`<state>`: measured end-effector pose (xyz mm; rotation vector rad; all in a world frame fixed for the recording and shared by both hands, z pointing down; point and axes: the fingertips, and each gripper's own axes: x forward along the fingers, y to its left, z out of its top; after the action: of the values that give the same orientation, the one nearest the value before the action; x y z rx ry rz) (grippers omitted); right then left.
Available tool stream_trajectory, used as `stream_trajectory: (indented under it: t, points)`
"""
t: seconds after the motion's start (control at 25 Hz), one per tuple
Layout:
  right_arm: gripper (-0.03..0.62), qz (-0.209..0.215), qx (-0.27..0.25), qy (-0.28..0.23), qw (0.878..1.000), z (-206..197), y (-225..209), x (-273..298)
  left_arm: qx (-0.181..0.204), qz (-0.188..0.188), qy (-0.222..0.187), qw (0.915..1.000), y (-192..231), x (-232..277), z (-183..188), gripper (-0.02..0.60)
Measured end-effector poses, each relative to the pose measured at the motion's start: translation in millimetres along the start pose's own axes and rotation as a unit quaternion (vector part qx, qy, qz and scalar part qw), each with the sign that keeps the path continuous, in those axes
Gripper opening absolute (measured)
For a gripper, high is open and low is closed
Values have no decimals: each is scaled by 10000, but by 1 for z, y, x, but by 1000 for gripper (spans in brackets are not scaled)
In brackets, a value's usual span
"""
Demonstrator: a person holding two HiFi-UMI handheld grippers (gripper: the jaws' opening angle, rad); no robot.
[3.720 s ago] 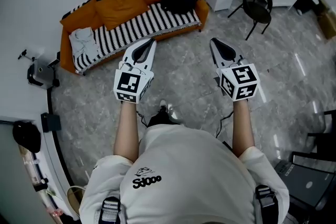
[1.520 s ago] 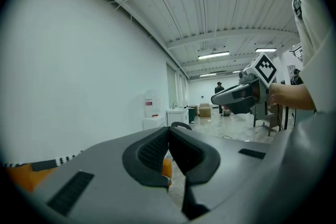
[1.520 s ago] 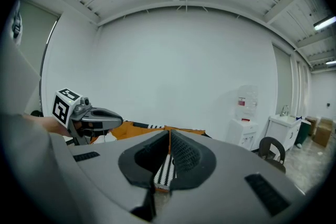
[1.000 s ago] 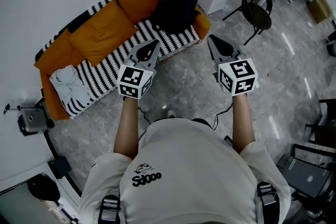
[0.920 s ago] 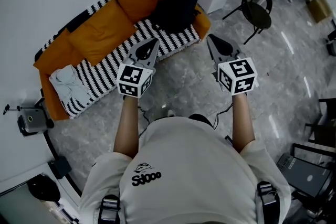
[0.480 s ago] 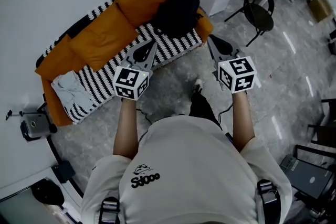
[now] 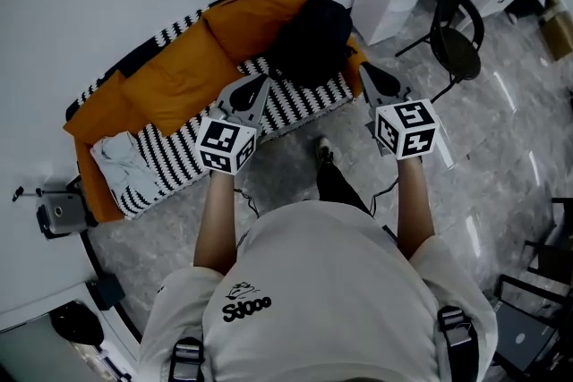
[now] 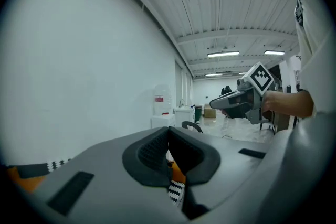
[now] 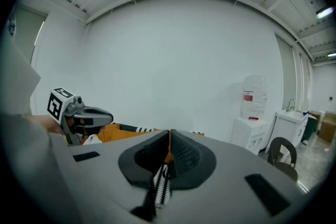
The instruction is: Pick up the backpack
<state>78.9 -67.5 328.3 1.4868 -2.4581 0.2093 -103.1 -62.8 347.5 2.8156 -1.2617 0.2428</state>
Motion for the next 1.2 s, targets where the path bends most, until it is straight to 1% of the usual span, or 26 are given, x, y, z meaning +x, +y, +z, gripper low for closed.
stream_trajectory:
  t: [0.16,0.4,0.56,0.8,0.96,1.08,1.2]
  points:
    - [34,154,75,88,9998,3,-41,53,-318,150,43,9994,32,50,-5,21]
    - [34,394,140,315,9986,6,-103,137,-458,403,296,9977,80,124,-6,21]
    - [34,545,105,407,9976,3,-137,190,-557,573,501,9955,111,163,-16,21]
    - [34,678,287,652,9951,-14,-185,256,-588,728,846,9920,139,217,-38,21]
    - [34,714,499,804,9929,-31,-211,295,-569,788,1020,9900,153,250,-50,21]
    - [34,786,801,850,9900,-44,-224,320,-541,820,1086,9892,163,269,-55,21]
    - [35,992,1011,887,9859,-56,-229,341,-571,865,1122,9883,175,282,-61,21]
